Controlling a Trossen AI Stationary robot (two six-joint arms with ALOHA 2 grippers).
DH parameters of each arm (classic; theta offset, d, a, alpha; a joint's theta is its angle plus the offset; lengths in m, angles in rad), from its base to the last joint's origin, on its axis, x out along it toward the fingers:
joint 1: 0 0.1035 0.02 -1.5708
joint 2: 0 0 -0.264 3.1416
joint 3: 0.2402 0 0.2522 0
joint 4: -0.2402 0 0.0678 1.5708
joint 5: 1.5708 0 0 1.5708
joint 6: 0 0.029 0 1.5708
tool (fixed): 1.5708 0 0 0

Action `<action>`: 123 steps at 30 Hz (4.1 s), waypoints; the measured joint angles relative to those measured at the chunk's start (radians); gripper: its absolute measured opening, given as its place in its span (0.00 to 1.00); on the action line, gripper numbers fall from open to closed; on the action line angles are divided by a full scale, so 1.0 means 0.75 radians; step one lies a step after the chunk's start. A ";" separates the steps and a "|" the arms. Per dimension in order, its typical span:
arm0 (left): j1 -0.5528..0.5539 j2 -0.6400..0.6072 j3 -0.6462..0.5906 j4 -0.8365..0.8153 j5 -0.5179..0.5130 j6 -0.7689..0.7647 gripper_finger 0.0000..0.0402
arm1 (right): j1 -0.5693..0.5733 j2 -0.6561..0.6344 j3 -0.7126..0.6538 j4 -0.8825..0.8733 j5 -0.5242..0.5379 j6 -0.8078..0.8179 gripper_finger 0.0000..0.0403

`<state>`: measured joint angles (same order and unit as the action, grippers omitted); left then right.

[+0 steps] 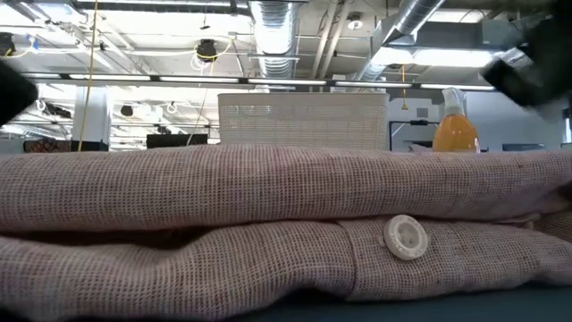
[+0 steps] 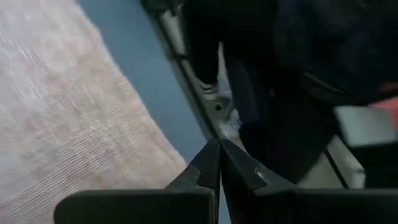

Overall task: Fold Laundry from Bin
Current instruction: Fold the pink shirt

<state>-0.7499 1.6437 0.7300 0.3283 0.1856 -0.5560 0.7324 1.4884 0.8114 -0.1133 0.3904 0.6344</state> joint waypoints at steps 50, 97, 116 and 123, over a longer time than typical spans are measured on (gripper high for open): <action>0.329 -0.701 -0.499 -0.337 -0.391 0.188 0.00 | -0.693 -0.318 -0.129 -0.029 -0.031 0.324 0.17; 0.418 -0.001 -0.346 0.314 -0.368 0.319 0.42 | -0.487 -0.171 -0.129 -0.001 -0.122 0.639 0.07; 0.444 0.090 -0.240 0.195 -0.213 0.306 0.42 | -0.399 -0.101 -0.332 0.102 -0.231 1.077 0.77; 0.442 0.090 -0.240 0.192 -0.212 0.305 0.42 | -0.364 -0.064 -0.575 0.623 -0.097 1.143 0.80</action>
<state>-0.4183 1.7111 0.5500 0.4722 0.0268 -0.3275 0.4594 1.4403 0.3799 0.3542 0.3179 1.4917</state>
